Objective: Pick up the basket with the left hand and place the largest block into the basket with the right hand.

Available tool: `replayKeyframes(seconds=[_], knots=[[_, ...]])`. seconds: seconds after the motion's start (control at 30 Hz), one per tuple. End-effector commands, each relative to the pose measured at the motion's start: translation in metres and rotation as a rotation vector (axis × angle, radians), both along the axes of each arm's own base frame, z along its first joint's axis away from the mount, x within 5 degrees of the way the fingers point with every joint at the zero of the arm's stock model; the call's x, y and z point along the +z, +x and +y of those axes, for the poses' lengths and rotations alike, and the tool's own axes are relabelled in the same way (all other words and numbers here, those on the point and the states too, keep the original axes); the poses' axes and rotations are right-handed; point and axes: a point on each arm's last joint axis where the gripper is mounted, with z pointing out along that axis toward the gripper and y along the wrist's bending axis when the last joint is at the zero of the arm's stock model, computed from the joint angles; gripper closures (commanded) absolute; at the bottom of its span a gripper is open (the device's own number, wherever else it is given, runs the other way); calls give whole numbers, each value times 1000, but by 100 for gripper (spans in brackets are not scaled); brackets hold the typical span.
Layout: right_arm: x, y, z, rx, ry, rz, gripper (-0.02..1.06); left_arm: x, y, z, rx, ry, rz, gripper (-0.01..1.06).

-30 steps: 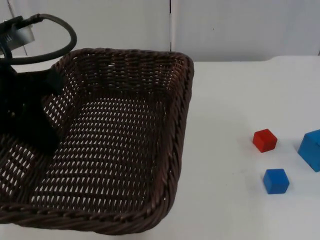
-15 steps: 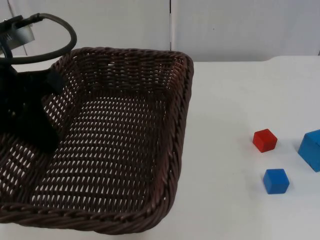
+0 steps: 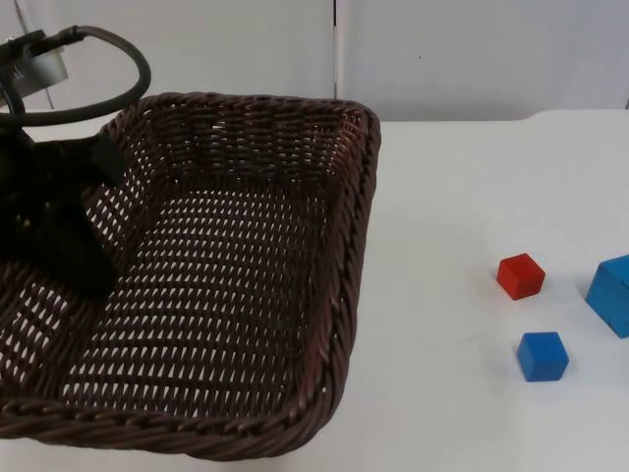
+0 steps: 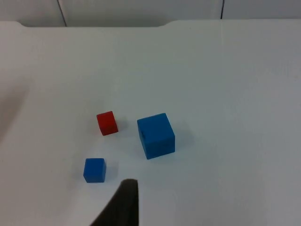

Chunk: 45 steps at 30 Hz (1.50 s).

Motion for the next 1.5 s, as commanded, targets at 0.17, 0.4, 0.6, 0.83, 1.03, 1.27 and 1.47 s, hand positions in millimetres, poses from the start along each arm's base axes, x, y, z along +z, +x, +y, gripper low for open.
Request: replayKeyframes(seconds=[0.17,0.4,0.6,0.83,1.03,1.27,1.47], knots=[[13,57,5,-6,-9,120,0,5,-1,-2,6,-23,-15,105],[19,114,10,-4,-21,242,0,5,-1,-2,6,-23,-15,105],[19,148,13,-4,-27,312,0,5,-1,-3,6,-24,-13,105],[14,186,17,-4,-33,378,0,5,-1,-2,8,-23,-16,105],[5,209,21,4,-30,436,0,5,-1,-2,8,-23,-16,105],[-17,228,26,58,-35,527,0,5,-1,-2,7,-22,-19,105],[-39,240,29,86,-36,603,0,5,1,-2,13,-20,-30,105]])
